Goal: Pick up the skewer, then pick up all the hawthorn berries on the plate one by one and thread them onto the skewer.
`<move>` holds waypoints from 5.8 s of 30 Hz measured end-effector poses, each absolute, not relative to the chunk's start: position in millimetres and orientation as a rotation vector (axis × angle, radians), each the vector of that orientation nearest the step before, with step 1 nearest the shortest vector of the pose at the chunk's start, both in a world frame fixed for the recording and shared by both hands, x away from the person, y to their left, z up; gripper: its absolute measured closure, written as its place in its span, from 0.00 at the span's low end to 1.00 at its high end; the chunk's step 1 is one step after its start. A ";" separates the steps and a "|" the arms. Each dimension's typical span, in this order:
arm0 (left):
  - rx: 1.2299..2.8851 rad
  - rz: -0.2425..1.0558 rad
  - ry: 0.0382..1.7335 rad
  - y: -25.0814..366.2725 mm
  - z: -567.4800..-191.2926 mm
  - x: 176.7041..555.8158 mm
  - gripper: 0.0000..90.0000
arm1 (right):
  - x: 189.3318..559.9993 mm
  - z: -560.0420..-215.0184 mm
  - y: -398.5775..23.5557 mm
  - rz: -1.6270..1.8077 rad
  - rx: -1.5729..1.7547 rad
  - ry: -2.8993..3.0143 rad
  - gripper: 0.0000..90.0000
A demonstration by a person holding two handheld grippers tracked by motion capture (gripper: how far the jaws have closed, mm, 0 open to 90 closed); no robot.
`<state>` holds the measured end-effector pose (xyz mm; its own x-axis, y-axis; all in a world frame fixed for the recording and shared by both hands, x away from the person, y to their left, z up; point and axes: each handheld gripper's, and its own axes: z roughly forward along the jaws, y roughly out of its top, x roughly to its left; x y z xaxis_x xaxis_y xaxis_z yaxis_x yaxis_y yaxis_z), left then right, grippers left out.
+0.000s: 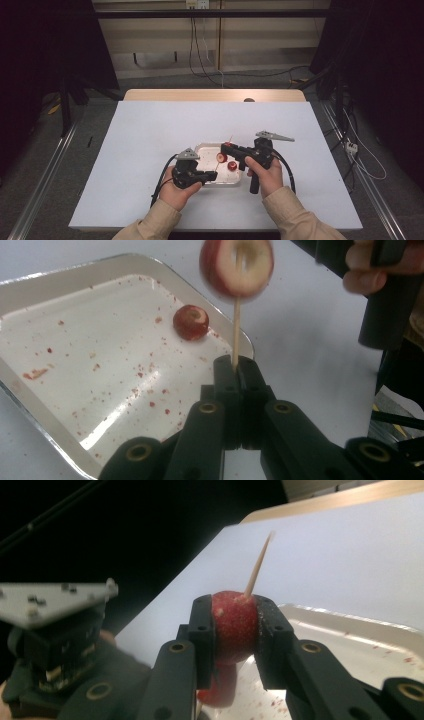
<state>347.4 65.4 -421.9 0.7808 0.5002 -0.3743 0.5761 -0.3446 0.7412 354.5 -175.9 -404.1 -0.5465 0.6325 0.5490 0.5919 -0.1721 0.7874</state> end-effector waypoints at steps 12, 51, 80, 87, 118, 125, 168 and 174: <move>2.004 -0.100 0.818 68.6 -423.7 348.2 1.00 | 353.6 -406.4 -168.8 1.847 1.462 2.024 0.81; 1.974 -0.108 0.840 73.7 -424.1 352.4 0.99 | 350.5 -416.9 -154.5 1.791 1.481 2.151 0.58; 2.008 -0.110 0.866 77.4 -428.2 352.9 0.99 | 354.7 -414.1 -166.6 1.835 1.504 2.076 0.46; 2.051 -0.120 0.833 70.8 -427.8 349.5 0.99 | 361.9 -403.1 -175.5 1.832 1.513 1.971 0.62; 2.022 -0.152 0.899 80.5 -431.0 355.7 0.99 | 359.1 -412.7 -177.6 1.801 1.442 2.029 0.61; 2.008 -0.141 0.906 86.1 -429.5 358.2 0.99 | 359.7 -426.9 -198.7 1.580 1.460 2.078 0.46; 1.973 -0.124 0.892 89.9 -424.0 359.6 0.99 | 362.9 -454.7 -181.7 1.299 1.330 2.271 0.70; 1.970 -0.123 0.891 90.8 -423.5 359.8 0.99 | 360.4 -458.8 -175.8 1.311 1.336 2.292 0.69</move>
